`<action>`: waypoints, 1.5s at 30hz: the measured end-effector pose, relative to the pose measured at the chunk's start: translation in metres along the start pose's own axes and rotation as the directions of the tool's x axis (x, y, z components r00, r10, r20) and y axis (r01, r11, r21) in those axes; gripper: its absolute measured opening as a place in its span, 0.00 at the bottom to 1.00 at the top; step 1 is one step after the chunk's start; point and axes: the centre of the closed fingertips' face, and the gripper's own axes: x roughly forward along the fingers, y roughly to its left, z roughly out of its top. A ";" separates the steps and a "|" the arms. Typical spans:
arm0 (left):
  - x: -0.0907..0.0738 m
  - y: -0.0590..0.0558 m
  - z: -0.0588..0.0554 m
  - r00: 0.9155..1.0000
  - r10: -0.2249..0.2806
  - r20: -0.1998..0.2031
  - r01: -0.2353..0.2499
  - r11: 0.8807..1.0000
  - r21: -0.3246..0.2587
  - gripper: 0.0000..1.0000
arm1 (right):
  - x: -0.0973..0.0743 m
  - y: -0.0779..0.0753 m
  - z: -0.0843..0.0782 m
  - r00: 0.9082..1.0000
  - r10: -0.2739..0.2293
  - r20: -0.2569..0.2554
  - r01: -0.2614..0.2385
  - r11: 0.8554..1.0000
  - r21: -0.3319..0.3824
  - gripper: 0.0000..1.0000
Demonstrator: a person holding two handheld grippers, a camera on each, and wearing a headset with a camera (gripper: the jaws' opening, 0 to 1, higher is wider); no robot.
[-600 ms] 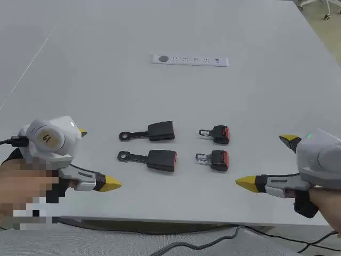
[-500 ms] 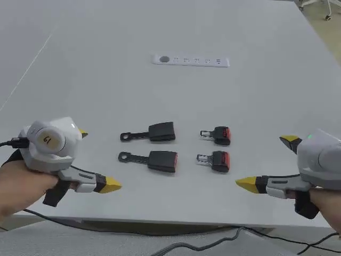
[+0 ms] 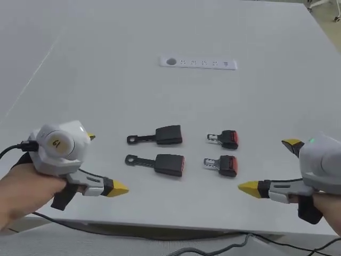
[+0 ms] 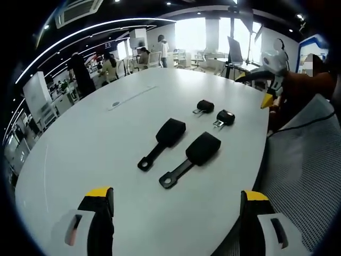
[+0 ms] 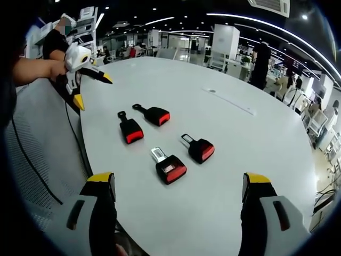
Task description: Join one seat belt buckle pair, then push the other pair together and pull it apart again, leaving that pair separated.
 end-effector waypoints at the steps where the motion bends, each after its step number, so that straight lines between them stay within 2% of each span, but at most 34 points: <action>1: 0.000 0.000 0.000 1.000 0.000 0.001 0.000 1.000 -0.002 1.00 | 0.000 0.000 0.000 1.000 0.000 0.000 0.000 1.000 0.000 1.00; 12: 0.000 0.001 0.000 1.000 0.003 0.004 -0.003 1.000 -0.002 1.00 | 0.003 0.008 0.007 1.000 0.013 0.006 -0.013 1.000 -0.008 1.00; 14: -0.001 0.004 0.004 1.000 0.013 0.025 -0.013 1.000 -0.004 1.00 | 0.004 0.009 0.009 1.000 0.012 0.015 -0.012 1.000 -0.006 1.00; 17: -0.001 0.006 0.009 0.998 0.016 0.055 -0.014 0.999 -0.041 1.00 | 0.004 0.009 0.010 1.000 0.013 0.020 -0.013 1.000 -0.007 1.00; 21: 0.000 0.008 0.006 0.999 0.021 0.048 -0.019 0.999 -0.035 1.00 | 0.002 0.004 0.013 0.999 0.003 0.051 -0.003 1.000 0.004 1.00; 35: -0.002 0.008 0.010 0.997 0.025 0.071 -0.020 0.998 -0.062 1.00 | -0.003 -0.001 0.013 0.998 -0.021 0.055 0.021 1.000 0.012 0.99; 45: -0.001 0.003 0.010 0.998 0.022 0.058 -0.020 0.999 -0.044 1.00 | -0.003 -0.003 0.010 0.998 -0.035 0.045 0.035 0.999 -0.013 0.99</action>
